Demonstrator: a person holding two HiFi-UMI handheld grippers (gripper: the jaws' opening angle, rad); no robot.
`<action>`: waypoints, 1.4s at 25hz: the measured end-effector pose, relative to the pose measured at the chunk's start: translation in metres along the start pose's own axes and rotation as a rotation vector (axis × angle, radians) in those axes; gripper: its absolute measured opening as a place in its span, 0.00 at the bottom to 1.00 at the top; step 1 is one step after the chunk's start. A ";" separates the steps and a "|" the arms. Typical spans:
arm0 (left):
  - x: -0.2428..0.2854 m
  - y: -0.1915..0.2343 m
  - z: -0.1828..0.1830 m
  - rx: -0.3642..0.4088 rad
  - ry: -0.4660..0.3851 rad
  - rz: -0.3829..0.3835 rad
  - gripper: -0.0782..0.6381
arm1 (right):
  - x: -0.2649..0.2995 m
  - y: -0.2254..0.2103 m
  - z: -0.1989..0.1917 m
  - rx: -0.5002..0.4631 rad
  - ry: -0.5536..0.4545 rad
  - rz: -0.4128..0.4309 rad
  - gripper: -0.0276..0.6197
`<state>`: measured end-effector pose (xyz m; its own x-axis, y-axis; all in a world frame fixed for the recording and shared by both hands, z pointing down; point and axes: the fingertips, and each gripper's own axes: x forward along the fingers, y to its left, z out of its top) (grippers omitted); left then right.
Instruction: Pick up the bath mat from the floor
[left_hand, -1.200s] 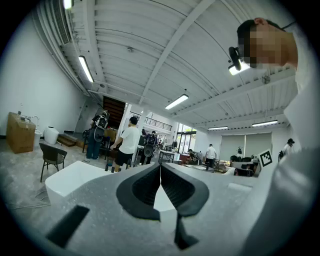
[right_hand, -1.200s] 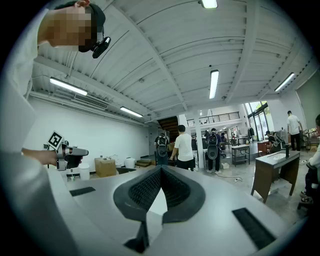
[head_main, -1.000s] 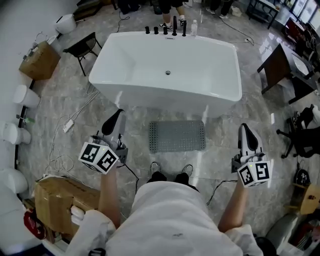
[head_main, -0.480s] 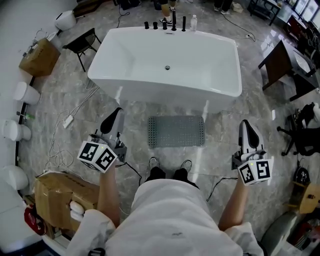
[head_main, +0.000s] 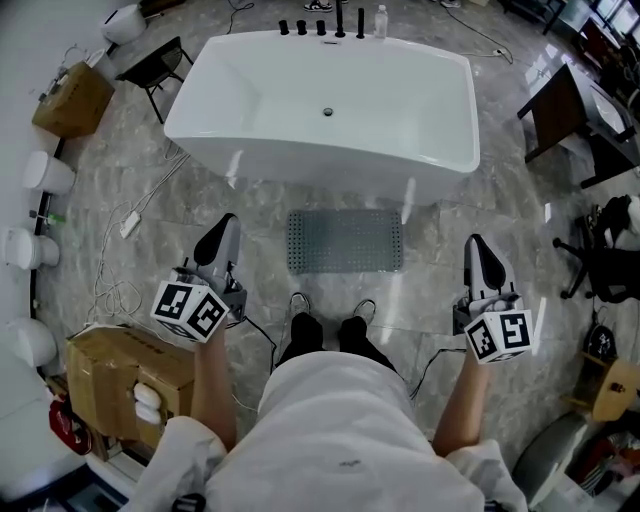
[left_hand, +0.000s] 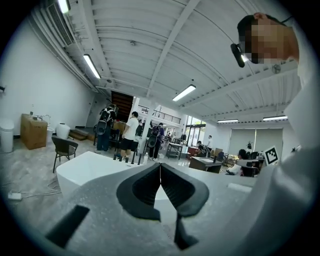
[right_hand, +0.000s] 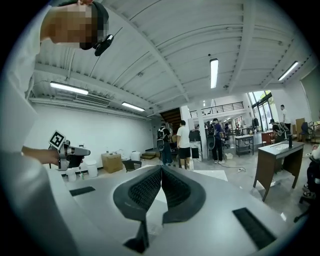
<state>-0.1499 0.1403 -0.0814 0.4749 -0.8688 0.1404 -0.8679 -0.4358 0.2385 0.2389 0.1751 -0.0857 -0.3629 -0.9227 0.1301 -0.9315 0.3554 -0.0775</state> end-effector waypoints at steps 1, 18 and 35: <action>0.002 -0.003 -0.006 -0.002 0.011 0.006 0.13 | -0.001 -0.003 -0.005 0.009 0.008 0.004 0.05; 0.017 -0.027 -0.050 -0.003 0.126 0.045 0.13 | 0.015 -0.022 -0.061 0.098 0.107 0.065 0.06; 0.047 0.075 -0.027 0.022 0.106 -0.049 0.13 | 0.078 0.027 -0.015 0.043 0.076 -0.050 0.06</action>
<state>-0.1888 0.0734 -0.0309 0.5284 -0.8170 0.2306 -0.8457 -0.4829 0.2269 0.1848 0.1149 -0.0624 -0.3182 -0.9246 0.2093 -0.9472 0.3008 -0.1112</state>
